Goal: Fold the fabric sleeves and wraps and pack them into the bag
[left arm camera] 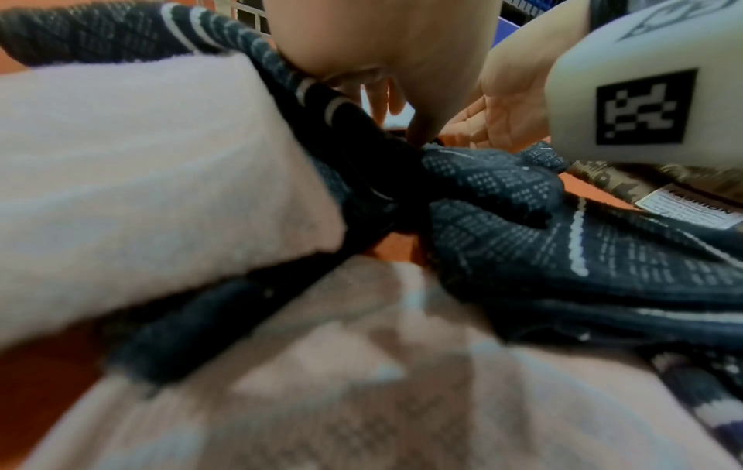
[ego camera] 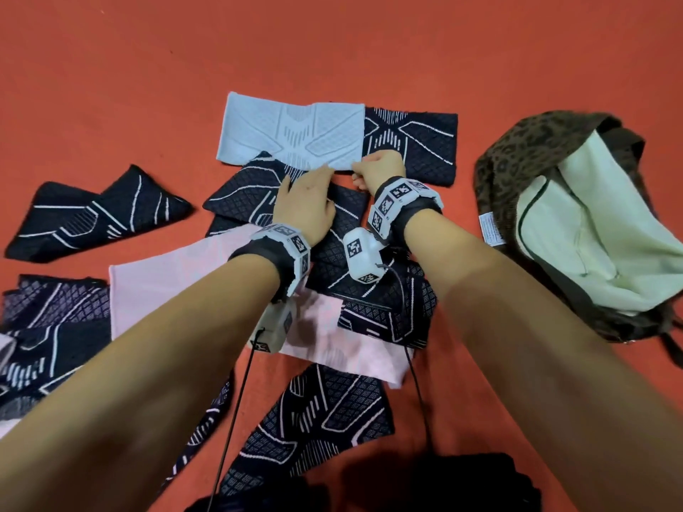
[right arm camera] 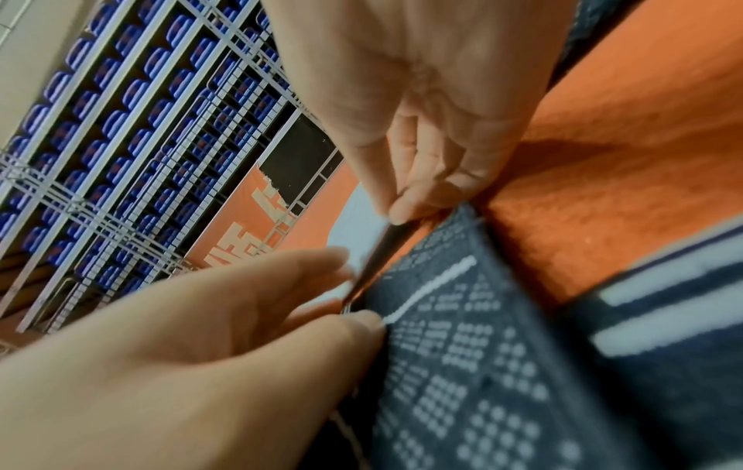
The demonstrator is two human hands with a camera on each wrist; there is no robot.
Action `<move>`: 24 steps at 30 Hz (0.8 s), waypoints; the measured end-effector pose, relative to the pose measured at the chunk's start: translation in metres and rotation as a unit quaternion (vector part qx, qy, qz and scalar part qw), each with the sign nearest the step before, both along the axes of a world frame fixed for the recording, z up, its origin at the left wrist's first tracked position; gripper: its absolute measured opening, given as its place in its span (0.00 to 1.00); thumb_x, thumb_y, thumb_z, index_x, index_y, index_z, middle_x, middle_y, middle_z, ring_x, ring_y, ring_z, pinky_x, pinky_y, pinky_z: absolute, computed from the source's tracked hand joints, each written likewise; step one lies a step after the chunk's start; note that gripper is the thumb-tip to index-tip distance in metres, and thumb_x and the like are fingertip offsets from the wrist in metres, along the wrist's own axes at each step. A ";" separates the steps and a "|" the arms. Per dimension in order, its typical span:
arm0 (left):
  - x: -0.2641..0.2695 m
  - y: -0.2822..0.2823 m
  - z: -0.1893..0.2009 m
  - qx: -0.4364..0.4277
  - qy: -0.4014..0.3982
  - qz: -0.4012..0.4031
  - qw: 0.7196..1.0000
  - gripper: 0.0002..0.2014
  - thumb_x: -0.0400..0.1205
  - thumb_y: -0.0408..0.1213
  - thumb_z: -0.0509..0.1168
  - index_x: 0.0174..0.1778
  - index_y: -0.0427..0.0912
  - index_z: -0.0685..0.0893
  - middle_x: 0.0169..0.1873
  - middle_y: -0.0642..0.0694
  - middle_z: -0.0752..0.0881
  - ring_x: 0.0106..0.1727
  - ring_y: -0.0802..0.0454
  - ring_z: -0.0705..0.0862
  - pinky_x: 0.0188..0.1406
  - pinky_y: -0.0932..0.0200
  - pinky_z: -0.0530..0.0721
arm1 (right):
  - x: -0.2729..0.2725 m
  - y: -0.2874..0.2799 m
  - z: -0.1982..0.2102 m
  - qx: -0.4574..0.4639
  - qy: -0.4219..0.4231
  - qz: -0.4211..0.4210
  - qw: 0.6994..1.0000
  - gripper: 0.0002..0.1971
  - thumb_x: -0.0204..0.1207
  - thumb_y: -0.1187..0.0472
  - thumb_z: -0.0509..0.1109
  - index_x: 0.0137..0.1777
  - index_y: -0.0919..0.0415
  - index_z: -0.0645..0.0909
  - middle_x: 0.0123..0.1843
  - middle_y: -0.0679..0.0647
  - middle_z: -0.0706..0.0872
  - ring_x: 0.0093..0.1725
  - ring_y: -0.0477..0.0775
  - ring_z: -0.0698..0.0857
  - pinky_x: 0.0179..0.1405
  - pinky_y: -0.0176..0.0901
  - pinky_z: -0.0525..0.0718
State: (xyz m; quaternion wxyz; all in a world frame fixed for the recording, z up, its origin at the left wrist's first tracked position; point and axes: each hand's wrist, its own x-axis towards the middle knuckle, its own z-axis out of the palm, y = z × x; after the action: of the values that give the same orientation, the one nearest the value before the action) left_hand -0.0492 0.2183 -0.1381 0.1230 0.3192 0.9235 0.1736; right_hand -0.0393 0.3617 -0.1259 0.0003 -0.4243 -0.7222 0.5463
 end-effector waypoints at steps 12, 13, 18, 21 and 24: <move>0.012 -0.006 0.061 -0.033 0.089 -0.042 0.995 0.15 0.83 0.37 0.56 0.65 0.42 0.79 0.61 0.40 0.79 0.63 0.38 0.74 0.58 0.45 0.70 | 0.079 -0.019 0.079 -0.046 0.037 0.164 0.985 0.16 0.77 0.69 0.67 0.30 0.57 0.69 0.30 0.51 0.71 0.29 0.46 0.74 0.26 0.31 0.78; 0.014 -0.007 0.069 -0.028 0.091 -0.050 0.994 0.14 0.83 0.37 0.56 0.63 0.41 0.80 0.59 0.40 0.80 0.62 0.38 0.76 0.57 0.45 0.71 | 0.084 -0.020 0.086 -0.044 0.044 0.156 0.986 0.15 0.77 0.68 0.67 0.31 0.58 0.70 0.31 0.51 0.72 0.31 0.46 0.75 0.28 0.31 0.79; 0.025 -0.029 0.123 0.048 0.026 -0.069 0.996 0.08 0.83 0.35 0.58 0.51 0.34 0.78 0.46 0.31 0.85 0.48 0.32 0.82 0.43 0.47 0.74 | 0.110 -0.033 0.129 -0.035 0.103 0.092 0.990 0.09 0.78 0.67 0.66 0.37 0.58 0.82 0.44 0.60 0.83 0.45 0.54 0.82 0.46 0.41 0.83; 0.038 -0.050 0.160 0.102 -0.031 -0.045 0.993 0.06 0.84 0.34 0.60 0.46 0.35 0.77 0.37 0.34 0.81 0.42 0.35 0.79 0.35 0.53 0.65 | 0.125 -0.045 0.156 0.020 0.116 0.032 0.992 0.06 0.72 0.71 0.71 0.44 0.60 0.79 0.42 0.50 0.81 0.42 0.46 0.79 0.43 0.35 0.78; 0.054 -0.073 0.196 0.164 -0.124 -0.019 0.978 0.08 0.83 0.35 0.62 0.39 0.39 0.73 0.33 0.42 0.76 0.38 0.45 0.73 0.35 0.55 0.59 | 0.141 -0.062 0.184 0.019 0.084 0.008 0.996 0.32 0.70 0.65 0.77 0.72 0.63 0.67 0.61 0.56 0.77 0.58 0.52 0.79 0.58 0.42 0.78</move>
State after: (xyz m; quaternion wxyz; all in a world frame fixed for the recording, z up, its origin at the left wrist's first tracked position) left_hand 0.0053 0.1449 0.0577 0.1856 0.3291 0.8537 0.3584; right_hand 0.1018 0.2997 0.0586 0.0646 -0.3712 -0.7333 0.5660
